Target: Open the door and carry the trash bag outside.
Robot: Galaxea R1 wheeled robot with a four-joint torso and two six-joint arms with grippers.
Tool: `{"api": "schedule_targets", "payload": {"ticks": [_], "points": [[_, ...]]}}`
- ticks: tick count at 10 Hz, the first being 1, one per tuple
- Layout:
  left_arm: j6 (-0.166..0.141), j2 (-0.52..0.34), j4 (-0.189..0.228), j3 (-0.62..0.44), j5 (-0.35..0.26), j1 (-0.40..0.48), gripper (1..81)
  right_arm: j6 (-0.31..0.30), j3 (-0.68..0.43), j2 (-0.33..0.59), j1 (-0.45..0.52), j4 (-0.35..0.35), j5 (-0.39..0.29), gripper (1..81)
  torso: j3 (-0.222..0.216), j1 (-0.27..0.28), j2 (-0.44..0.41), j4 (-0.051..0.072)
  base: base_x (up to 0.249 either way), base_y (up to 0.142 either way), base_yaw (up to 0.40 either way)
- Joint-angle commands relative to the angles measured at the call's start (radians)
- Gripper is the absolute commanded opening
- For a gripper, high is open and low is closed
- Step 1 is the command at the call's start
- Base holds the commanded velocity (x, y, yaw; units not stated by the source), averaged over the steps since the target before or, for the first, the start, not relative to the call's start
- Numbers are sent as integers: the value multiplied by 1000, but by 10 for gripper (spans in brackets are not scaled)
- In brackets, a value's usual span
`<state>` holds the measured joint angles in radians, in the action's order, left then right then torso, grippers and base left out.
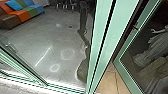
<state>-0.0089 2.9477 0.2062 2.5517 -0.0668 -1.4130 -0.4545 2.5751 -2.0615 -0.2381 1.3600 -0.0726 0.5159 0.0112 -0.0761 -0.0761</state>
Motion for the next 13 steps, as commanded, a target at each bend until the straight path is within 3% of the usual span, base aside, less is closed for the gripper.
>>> {"api": "schedule_targets", "payload": {"ticks": [1, 2, 5, 6, 9, 12, 13], "points": [[-2, 1, -7, -13, -79, -10, 10, -20, 80, 53, 118, -170, -188, 811, 0, 0, 0, 0, 0, 0, 0], [-3, 4, -8, -13, -79, -10, 10, -18, 75, 30, 119, -228, -196, 811, 0, 0, 0, 0, 0, 0, 0], [-3, 2, -10, -13, -77, -13, 10, -15, 19, 28, 119, -269, -204, 811, 0, 0, 0, 0, 0, 0, 0], [-3, 7, -10, -13, -77, -13, 10, -12, -85, 63, 113, -277, -225, 811, 0, 0, 0, 0, 0, 0, 0], [-3, 9, -8, -13, -77, -13, 10, -1, -427, 178, 139, -416, -409, 811, 0, 0, 0, 0, 0, 0, 0], [-2, 12, -7, -13, -77, -13, 10, -3, -782, 312, 177, -665, -560, 811, 0, 0, 0, 0, 0, 0, 0], [-2, 12, -5, -13, -77, -13, 10, -15, -952, 383, 170, -829, -599, 811, 0, 0, 0, 0, 0, 0, 0]]}}
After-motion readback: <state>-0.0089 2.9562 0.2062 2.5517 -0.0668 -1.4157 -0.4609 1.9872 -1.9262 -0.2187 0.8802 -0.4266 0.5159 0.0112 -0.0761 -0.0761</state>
